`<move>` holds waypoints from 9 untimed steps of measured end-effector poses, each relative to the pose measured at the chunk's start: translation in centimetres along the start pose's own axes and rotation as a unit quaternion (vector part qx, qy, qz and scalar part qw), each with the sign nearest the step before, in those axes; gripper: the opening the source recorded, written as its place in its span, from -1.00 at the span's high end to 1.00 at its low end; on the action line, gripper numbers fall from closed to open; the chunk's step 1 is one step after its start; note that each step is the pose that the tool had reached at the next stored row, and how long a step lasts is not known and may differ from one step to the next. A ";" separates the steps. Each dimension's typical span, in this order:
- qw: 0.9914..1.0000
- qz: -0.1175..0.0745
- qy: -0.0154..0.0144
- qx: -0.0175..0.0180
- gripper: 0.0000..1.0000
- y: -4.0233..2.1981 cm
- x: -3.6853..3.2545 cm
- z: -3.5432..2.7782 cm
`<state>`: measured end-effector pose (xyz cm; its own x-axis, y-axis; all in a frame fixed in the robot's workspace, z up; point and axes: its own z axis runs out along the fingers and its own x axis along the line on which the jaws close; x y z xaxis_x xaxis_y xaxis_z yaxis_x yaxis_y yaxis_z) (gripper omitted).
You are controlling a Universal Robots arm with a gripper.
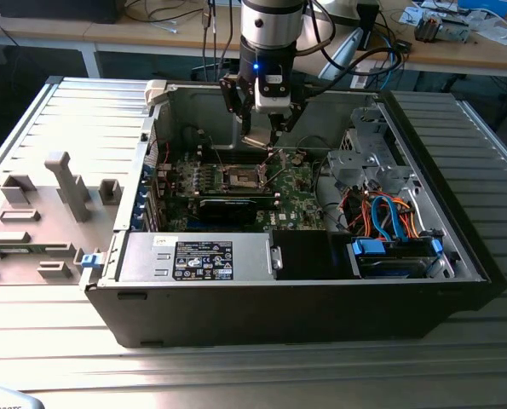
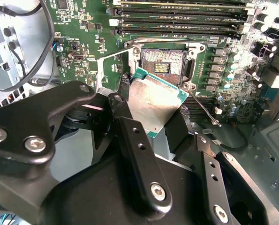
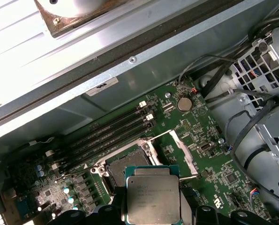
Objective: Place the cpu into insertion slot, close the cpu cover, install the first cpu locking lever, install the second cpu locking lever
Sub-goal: 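Place the cpu into insertion slot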
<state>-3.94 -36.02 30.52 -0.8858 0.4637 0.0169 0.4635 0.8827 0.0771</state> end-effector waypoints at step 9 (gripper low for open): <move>1.000 0.003 0.000 0.000 -0.09 0.00 0.00 0.02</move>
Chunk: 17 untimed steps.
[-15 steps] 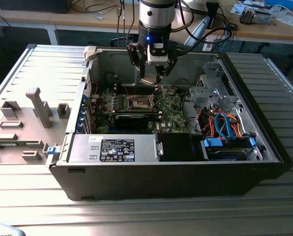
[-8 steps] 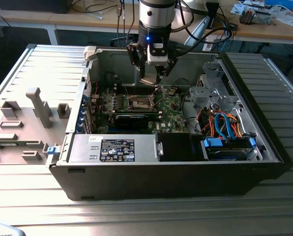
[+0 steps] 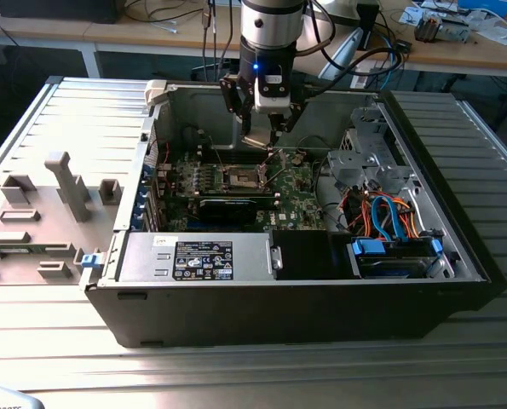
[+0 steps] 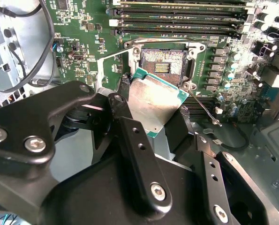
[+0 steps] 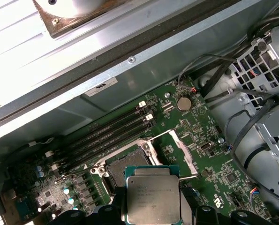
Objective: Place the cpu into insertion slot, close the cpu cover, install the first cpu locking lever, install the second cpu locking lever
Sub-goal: 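Place the cpu into insertion slot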
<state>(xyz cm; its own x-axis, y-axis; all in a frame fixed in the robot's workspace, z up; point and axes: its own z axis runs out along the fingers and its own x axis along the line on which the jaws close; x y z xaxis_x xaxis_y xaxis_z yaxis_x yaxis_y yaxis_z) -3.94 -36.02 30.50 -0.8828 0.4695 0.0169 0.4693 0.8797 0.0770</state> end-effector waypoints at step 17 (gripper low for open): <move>1.000 0.007 -0.001 0.000 -0.09 0.00 0.00 0.01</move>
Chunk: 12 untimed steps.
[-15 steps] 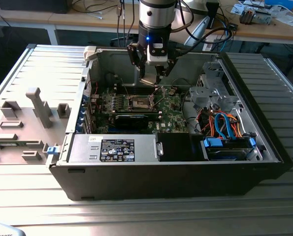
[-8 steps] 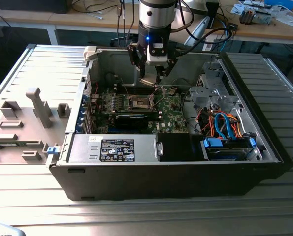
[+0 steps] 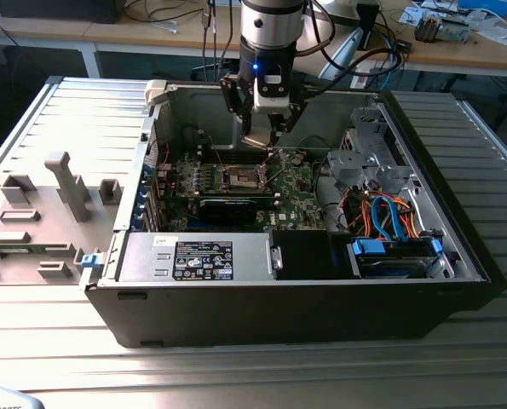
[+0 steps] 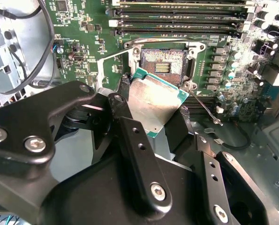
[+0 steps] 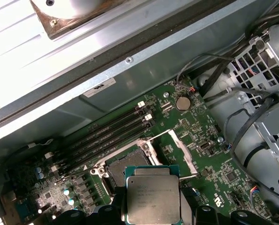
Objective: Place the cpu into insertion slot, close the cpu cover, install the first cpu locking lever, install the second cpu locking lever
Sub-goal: 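Place the cpu into insertion slot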
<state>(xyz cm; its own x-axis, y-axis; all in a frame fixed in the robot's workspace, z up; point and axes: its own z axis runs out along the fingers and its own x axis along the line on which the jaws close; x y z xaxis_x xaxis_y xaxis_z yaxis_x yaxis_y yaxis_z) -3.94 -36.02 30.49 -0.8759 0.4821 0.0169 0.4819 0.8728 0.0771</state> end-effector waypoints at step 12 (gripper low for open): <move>1.000 0.007 -0.001 0.000 -0.09 0.00 0.00 0.00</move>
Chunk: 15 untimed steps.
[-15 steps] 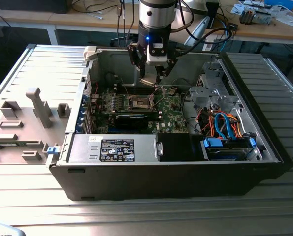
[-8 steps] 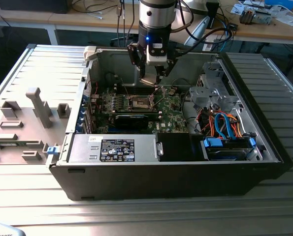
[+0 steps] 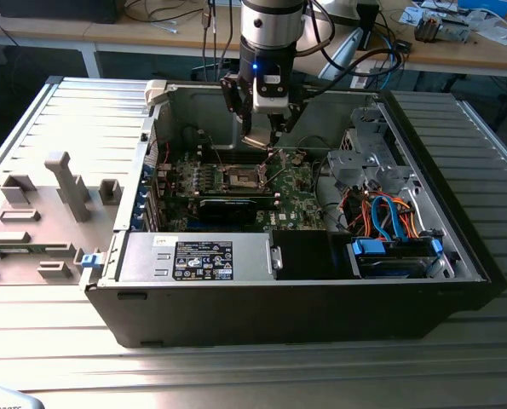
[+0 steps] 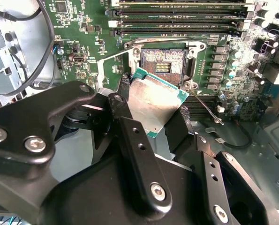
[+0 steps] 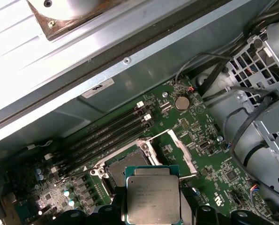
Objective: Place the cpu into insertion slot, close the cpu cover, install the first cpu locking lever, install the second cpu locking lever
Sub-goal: 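Place the cpu into insertion slot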
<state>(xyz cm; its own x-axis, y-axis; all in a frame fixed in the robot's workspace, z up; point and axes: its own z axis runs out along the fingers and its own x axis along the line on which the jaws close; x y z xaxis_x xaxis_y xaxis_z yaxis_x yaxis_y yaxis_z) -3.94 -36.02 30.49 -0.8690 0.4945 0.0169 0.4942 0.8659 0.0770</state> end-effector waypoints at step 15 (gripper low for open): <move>1.000 0.010 -0.001 0.000 -0.09 0.00 0.00 0.00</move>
<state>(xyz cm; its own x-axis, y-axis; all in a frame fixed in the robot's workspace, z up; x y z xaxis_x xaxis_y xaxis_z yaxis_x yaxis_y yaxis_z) -3.94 -36.02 30.49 -0.8589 0.5118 0.0169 0.5115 0.8558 0.0770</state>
